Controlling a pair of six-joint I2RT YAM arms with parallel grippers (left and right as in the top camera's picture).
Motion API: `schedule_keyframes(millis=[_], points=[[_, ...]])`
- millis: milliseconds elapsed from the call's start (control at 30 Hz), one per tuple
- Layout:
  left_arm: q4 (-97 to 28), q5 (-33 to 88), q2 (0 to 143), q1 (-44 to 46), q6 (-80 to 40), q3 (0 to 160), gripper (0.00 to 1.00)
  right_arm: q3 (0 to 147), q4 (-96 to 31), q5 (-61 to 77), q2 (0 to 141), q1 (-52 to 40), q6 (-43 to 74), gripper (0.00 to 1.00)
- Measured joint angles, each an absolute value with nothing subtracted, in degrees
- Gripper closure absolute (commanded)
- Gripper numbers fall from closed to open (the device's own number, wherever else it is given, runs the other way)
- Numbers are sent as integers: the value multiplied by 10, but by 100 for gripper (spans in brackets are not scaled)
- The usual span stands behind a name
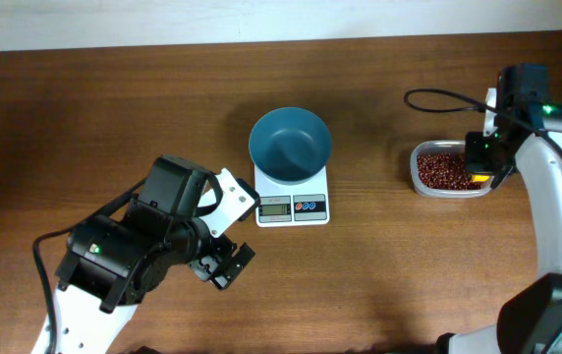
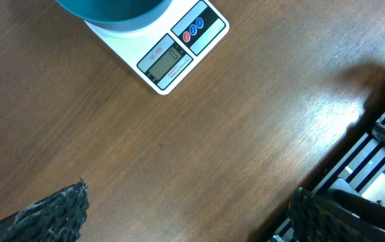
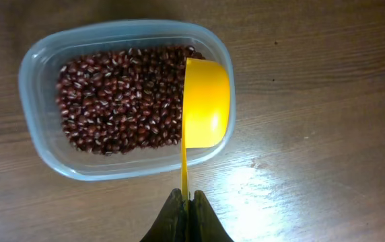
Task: Scoop item into bowl and weigh 50g on scale
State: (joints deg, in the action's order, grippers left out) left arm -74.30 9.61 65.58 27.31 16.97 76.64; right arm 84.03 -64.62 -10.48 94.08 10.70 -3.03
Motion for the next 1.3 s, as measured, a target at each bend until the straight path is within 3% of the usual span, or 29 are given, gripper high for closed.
schedule_keyframes(millis=[733,1067,1300], points=[[-743,96,656,273,170,766,1,840,-632,-225,987,39,-35,96],[-743,96,656,273,170,766,1,840,-629,-206,1017,31,-35,96],[-743,96,656,273,170,766,1,840,-630,-113,1019,28,-32,96]])
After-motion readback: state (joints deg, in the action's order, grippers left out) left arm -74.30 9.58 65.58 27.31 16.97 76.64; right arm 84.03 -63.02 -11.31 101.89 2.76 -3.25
